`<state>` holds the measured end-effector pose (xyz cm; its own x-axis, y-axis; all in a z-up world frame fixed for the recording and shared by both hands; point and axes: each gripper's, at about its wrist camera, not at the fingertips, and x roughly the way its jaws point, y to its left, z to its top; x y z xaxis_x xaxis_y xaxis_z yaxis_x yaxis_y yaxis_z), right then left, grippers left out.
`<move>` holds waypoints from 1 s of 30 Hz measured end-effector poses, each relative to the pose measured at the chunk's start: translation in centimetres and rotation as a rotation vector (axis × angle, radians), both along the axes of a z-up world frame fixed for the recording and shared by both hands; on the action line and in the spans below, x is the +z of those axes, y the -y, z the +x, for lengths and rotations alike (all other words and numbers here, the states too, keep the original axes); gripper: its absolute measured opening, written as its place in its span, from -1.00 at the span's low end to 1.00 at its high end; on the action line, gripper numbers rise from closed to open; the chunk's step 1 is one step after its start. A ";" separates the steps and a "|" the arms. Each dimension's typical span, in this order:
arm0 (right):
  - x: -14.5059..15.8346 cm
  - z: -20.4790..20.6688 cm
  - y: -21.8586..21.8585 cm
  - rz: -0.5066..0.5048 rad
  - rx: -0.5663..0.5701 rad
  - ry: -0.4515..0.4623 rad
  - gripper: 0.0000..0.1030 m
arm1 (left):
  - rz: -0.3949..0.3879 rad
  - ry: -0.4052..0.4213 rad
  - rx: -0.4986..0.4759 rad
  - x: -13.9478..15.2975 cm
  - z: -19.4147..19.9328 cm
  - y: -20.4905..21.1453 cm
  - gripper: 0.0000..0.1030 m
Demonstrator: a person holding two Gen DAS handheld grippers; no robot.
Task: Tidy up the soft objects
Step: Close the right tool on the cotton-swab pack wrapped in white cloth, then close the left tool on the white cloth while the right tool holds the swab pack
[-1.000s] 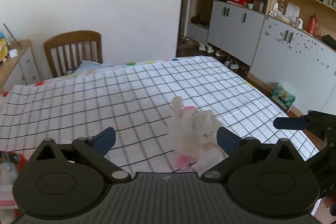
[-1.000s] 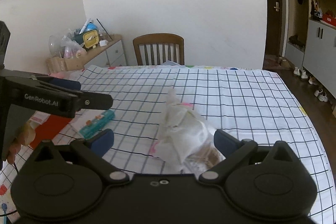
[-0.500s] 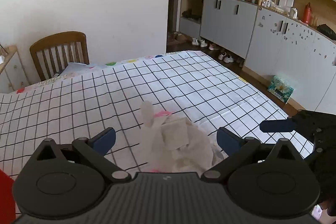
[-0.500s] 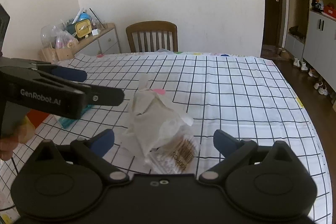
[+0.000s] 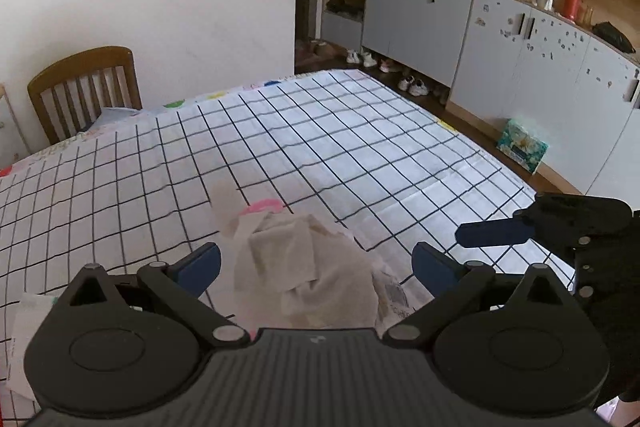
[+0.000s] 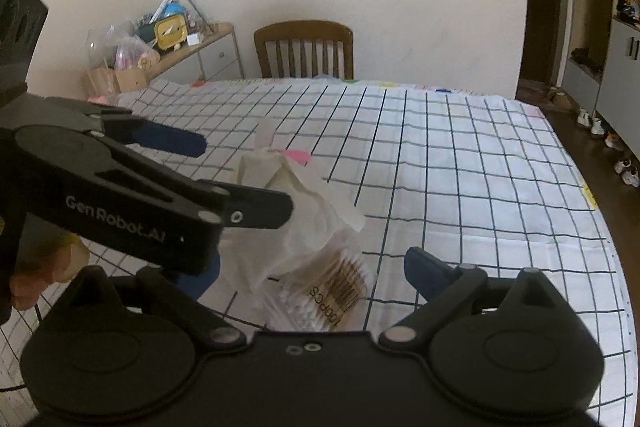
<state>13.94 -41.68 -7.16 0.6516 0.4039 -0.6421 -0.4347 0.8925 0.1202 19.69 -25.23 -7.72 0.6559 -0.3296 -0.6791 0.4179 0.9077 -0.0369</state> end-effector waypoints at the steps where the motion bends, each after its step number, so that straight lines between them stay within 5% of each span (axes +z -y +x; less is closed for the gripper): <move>1: -0.2 0.1 0.0 -0.002 0.006 -0.004 0.91 | 0.001 -0.004 0.000 -0.2 0.2 0.1 0.98; 5: -1.1 0.9 0.0 -0.008 0.026 -0.024 0.90 | 0.008 -0.022 0.012 -0.7 0.9 0.4 0.86; 10: -2.1 1.9 -0.3 -0.012 0.060 -0.049 0.88 | 0.020 -0.059 0.044 -1.4 1.9 0.3 0.36; 17: -3.3 2.8 -1.1 -0.029 0.100 -0.088 0.81 | 0.038 -0.056 0.060 -1.4 2.1 0.4 0.21; 24: -4.2 3.4 -1.6 -0.040 0.116 -0.123 0.49 | 0.020 -0.070 0.072 -1.1 2.2 0.3 0.04; 30: -4.2 3.5 -1.3 -0.038 0.102 -0.129 0.14 | 0.005 -0.071 0.075 -0.6 2.1 0.1 -0.29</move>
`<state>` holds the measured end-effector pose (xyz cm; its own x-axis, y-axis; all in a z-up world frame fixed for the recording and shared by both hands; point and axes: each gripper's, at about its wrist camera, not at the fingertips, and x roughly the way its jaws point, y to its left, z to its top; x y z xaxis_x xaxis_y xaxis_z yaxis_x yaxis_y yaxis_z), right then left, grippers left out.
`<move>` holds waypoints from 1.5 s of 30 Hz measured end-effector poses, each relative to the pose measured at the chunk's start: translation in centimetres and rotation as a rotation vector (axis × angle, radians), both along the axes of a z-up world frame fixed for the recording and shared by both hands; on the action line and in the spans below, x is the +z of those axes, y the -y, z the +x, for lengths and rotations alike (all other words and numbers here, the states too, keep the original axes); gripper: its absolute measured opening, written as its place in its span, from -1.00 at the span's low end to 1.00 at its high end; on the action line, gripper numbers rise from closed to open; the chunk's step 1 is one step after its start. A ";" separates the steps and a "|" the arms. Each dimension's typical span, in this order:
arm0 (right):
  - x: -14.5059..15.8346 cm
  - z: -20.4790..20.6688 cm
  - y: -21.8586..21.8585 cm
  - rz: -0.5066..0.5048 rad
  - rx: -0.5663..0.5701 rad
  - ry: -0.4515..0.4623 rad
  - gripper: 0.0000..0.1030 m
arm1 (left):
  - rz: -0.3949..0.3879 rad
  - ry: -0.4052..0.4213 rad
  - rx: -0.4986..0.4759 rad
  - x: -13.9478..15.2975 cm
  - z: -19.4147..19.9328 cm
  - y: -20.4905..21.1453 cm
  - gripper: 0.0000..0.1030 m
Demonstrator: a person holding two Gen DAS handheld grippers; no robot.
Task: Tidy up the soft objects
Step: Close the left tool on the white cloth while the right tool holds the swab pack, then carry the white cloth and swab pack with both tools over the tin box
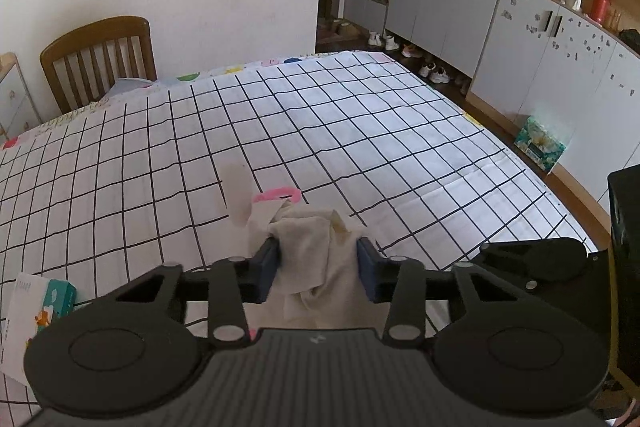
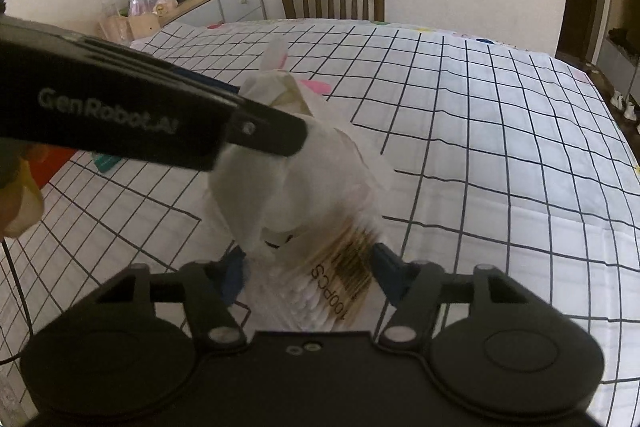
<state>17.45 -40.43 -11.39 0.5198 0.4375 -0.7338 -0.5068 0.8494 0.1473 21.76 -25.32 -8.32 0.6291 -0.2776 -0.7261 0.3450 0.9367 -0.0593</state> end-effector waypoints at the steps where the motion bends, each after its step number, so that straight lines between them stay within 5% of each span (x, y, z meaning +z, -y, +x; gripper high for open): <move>1: 0.0 0.0 0.1 0.004 -0.004 -0.001 0.06 | -0.001 0.001 0.002 0.1 0.0 0.0 -0.36; 7: 0.5 -0.2 1.2 0.014 -0.026 0.002 -0.24 | -0.024 -0.007 0.000 0.5 -0.4 -0.5 -0.66; 16: 1.7 -0.9 3.1 0.021 -0.081 0.038 -0.72 | -0.011 0.012 0.004 1.1 -1.0 -0.7 -0.75; 29: 4.3 -3.0 4.7 0.037 -0.156 0.127 -0.75 | -0.043 0.056 0.005 3.3 -3.0 -1.6 -0.76; 45: 8.8 -5.6 3.9 0.108 -0.113 0.185 -0.75 | -0.087 0.105 0.059 6.6 -7.1 -6.0 -0.76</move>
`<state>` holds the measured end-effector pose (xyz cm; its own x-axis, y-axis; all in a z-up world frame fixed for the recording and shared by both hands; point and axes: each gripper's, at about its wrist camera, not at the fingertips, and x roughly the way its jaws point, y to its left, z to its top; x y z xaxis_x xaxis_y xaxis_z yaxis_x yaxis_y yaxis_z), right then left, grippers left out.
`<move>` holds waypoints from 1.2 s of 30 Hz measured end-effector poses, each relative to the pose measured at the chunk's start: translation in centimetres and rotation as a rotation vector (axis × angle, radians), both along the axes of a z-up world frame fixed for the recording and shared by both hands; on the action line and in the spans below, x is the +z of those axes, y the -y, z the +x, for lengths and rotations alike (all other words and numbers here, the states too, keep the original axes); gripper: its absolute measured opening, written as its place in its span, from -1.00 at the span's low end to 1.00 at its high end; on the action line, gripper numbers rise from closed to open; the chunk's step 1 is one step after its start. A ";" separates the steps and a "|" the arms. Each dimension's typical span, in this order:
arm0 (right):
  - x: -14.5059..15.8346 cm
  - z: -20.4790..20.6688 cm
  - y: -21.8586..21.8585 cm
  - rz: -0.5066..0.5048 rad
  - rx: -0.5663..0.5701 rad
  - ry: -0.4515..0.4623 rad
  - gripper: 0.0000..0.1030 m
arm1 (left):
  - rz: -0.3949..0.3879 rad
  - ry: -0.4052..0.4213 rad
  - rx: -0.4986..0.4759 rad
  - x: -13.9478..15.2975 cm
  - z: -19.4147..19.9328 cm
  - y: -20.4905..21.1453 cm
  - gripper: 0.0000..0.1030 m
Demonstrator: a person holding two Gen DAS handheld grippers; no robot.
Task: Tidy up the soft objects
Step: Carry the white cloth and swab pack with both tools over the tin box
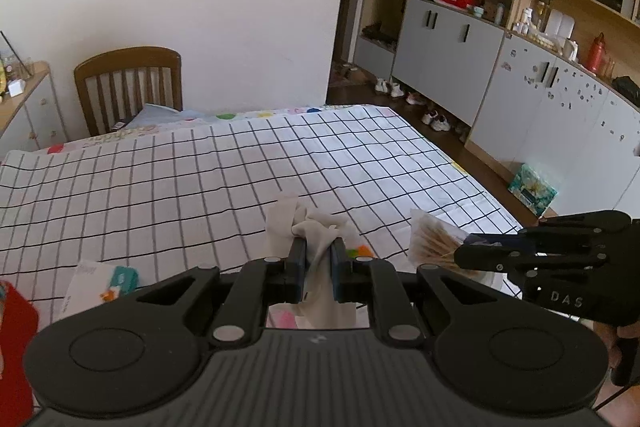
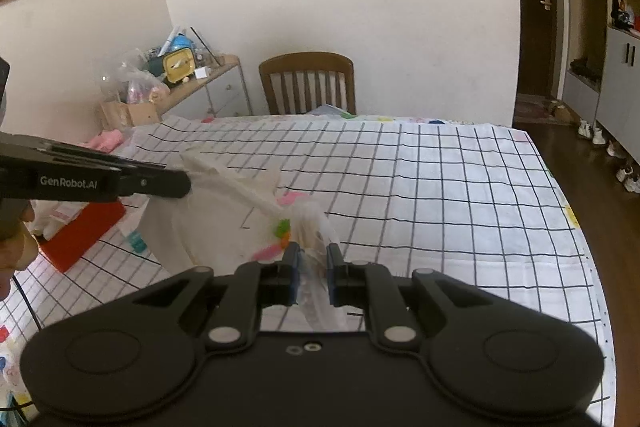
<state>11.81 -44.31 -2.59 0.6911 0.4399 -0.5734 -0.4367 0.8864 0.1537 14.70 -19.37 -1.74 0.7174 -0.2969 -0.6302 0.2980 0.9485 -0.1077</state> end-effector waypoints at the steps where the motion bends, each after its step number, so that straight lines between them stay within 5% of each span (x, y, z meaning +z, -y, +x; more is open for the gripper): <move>1: 0.2 -0.1 -0.3 0.001 0.006 0.001 -0.75 | -0.001 0.000 0.003 0.1 -0.2 -0.4 -0.76; 14: 2.2 -1.3 -8.2 0.010 0.078 0.021 -0.75 | -0.023 0.007 0.061 1.8 -3.1 -10.1 -0.76; 36: 3.7 -2.3 -29.3 -0.006 0.271 0.068 -0.75 | 0.013 0.057 0.230 3.7 -7.4 -28.7 -0.76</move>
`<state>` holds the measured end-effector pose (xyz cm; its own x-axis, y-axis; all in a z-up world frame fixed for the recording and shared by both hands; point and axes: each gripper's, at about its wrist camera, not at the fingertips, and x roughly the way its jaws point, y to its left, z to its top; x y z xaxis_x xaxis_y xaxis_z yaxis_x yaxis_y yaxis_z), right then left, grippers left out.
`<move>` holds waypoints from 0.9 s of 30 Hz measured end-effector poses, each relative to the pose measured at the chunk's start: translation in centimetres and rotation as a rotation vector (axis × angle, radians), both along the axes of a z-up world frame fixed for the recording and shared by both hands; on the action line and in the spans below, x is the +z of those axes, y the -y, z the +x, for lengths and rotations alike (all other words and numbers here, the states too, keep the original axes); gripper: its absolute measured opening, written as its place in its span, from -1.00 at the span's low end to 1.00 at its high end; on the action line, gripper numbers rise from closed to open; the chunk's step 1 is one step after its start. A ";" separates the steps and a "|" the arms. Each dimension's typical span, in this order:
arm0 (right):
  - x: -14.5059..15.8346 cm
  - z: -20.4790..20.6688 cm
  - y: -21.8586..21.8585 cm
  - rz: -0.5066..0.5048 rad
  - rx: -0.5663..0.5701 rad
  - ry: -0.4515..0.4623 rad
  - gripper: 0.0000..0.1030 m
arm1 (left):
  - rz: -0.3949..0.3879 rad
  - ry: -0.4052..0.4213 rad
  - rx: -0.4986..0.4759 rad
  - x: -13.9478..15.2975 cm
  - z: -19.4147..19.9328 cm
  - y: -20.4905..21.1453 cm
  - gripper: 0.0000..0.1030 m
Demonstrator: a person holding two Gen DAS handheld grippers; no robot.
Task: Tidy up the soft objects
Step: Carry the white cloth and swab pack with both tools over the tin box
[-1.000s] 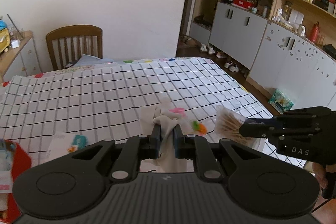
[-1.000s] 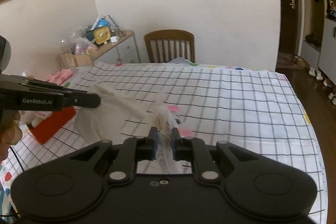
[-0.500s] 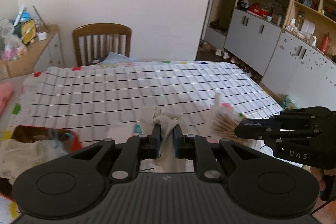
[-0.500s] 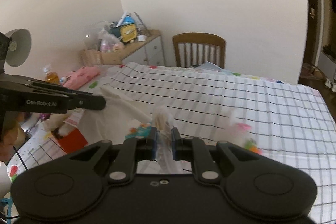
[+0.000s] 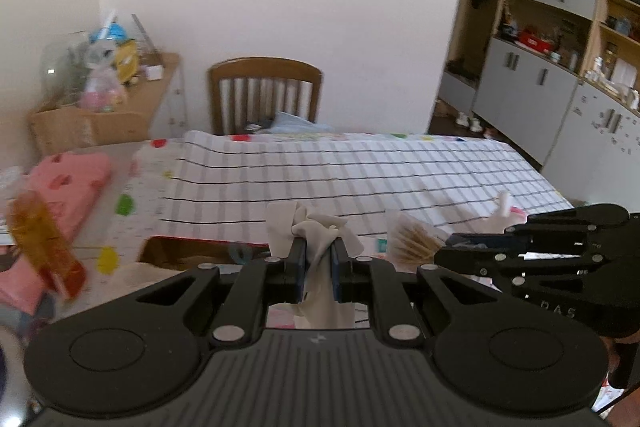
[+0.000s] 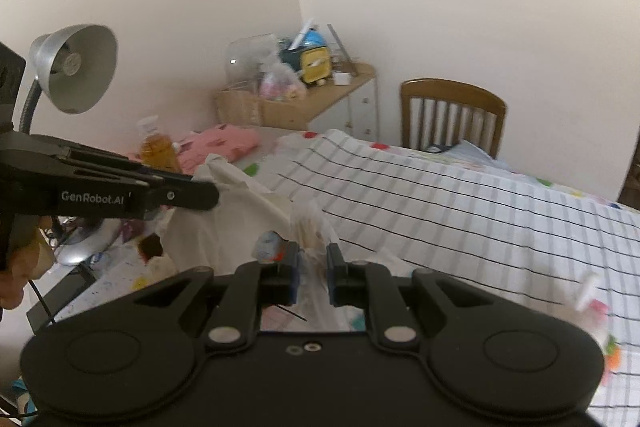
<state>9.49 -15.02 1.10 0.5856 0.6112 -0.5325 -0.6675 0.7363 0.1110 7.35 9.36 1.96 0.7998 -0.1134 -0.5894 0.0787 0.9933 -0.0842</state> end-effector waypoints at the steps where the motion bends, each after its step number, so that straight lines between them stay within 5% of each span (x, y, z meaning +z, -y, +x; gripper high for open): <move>1: -0.1 0.0 -0.9 -0.003 0.009 0.001 -0.75 | 0.002 0.004 0.013 0.2 -0.1 -0.8 -0.76; 11: -0.6 1.0 -7.7 -0.030 0.079 0.014 -0.75 | 0.029 0.041 0.123 1.5 0.0 -7.4 -0.76; 27: -5.2 4.2 -14.4 -0.162 0.093 -0.034 -0.75 | 0.022 -0.135 0.104 -5.7 3.8 -8.2 -0.76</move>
